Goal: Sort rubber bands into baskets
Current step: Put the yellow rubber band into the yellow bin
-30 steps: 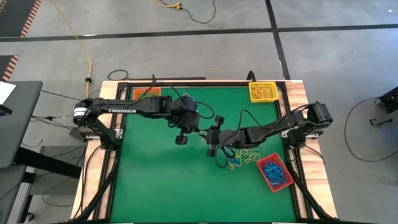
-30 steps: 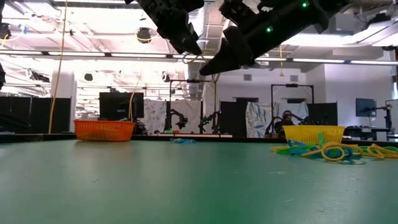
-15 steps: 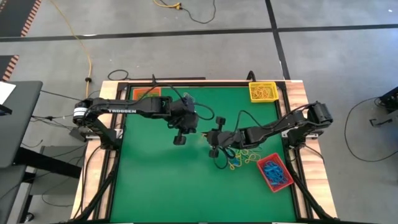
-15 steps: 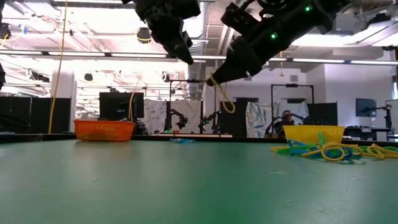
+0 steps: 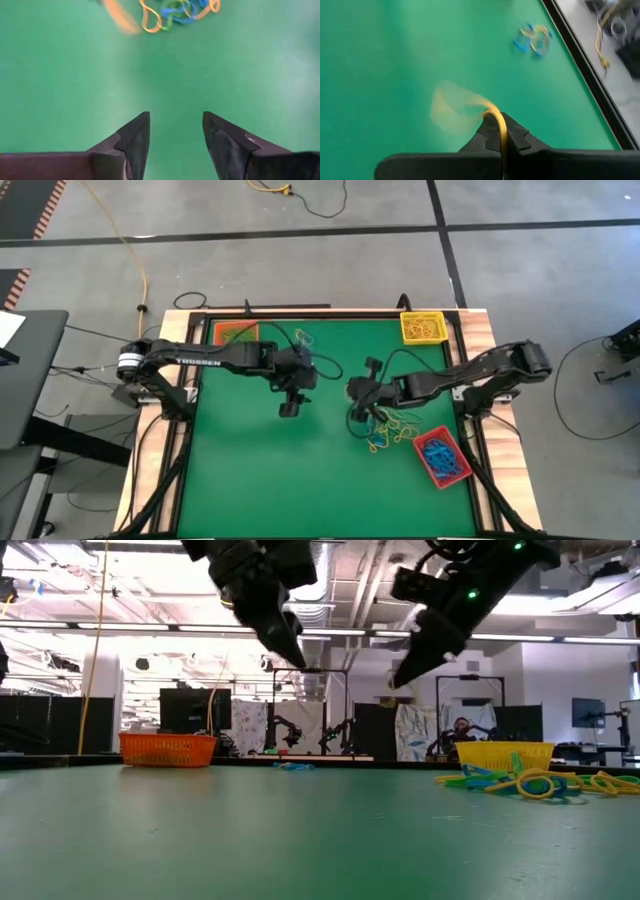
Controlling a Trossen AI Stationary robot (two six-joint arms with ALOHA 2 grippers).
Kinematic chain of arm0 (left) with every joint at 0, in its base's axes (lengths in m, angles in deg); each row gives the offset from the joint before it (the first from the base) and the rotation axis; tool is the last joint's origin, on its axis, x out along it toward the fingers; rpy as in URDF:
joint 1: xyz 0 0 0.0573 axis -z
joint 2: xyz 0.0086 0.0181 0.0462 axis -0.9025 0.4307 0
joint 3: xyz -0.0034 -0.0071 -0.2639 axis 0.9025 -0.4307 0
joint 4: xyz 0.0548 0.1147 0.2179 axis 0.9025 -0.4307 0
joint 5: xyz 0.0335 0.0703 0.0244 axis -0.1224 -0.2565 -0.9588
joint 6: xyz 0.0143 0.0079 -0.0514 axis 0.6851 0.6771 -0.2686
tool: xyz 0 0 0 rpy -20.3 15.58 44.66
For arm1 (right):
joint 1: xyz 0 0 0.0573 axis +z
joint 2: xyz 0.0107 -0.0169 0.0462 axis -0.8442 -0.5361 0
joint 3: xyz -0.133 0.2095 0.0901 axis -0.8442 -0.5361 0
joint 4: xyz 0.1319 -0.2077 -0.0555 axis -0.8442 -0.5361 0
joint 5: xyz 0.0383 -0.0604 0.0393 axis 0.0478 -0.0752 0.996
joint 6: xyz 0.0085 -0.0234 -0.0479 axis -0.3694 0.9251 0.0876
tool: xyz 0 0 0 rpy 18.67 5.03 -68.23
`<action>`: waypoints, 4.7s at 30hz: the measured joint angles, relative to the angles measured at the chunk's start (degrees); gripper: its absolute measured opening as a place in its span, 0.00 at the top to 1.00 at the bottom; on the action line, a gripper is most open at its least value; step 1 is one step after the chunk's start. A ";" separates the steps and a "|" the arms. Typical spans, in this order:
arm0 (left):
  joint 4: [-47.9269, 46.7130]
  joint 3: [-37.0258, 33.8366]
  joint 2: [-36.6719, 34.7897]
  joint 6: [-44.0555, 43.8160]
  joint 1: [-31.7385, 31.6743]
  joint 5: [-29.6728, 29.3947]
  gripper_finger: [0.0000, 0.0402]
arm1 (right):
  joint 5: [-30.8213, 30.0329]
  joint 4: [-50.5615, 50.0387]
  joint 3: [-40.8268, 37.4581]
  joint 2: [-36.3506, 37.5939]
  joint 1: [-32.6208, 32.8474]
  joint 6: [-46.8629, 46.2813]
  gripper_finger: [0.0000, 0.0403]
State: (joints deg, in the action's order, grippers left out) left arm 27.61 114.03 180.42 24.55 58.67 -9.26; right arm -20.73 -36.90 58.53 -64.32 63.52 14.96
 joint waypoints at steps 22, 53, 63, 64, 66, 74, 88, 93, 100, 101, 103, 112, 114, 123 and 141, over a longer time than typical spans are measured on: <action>42.55 -25.01 0.02 -8.78 9.76 -3.60 0.58 | 7.11 -26.70 0.00 16.54 -33.70 0.13 0.97; 43.89 -25.01 0.09 -7.17 12.56 -6.06 0.58 | 12.93 -18.48 0.04 2.54 -64.30 21.71 0.96; 43.87 -25.01 0.09 -7.24 12.54 -6.11 0.58 | 14.86 -23.23 0.04 -0.58 -65.03 22.57 0.89; 43.87 -25.01 0.09 -7.26 12.54 -6.13 0.58 | 15.25 -23.20 0.04 -0.43 -65.03 22.45 0.87; 43.87 -25.01 0.09 -7.25 12.54 -6.17 0.58 | 15.98 -23.18 0.04 0.34 -65.04 21.82 0.83; 43.87 -25.01 0.09 -7.26 12.54 -6.21 0.58 | 19.87 -23.53 0.04 4.92 -65.17 20.95 0.60; 43.87 -25.01 0.09 -7.56 12.54 -6.21 0.58 | 23.04 -23.14 0.04 6.18 -65.70 16.89 0.43; 43.87 -25.01 0.09 -7.66 12.54 -6.21 0.58 | 25.57 -22.06 1.32 6.10 -67.76 12.80 0.47; 43.88 -25.01 0.09 -7.65 12.54 -6.24 0.58 | 17.64 -24.24 1.20 2.48 -64.47 16.51 0.56; 43.87 -25.01 0.09 -7.67 12.52 -6.23 0.58 | 17.29 -24.26 1.20 2.22 -64.01 16.46 0.57; 43.87 -25.01 0.09 -7.67 12.53 -6.24 0.58 | 17.71 -24.27 1.16 2.11 -63.83 15.85 0.59; 43.87 -25.01 0.09 -7.50 12.54 -7.27 0.58 | 16.90 -24.23 1.16 2.09 -64.26 12.88 0.61; 43.87 -25.01 0.09 -7.50 12.54 -7.26 0.58 | 22.61 -24.72 1.16 2.09 -65.01 12.85 0.61; 43.81 -25.01 0.09 -7.32 12.54 -7.26 0.58 | 20.30 -22.54 1.14 2.11 -64.42 11.35 0.64; 43.67 -24.99 0.09 -7.08 12.54 -7.28 0.58 | 14.25 -23.36 0.94 2.24 -64.23 9.74 0.63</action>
State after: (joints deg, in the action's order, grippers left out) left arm 71.28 89.05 180.50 17.47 71.21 -16.55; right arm -6.49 -60.26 59.47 -62.08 -0.71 24.70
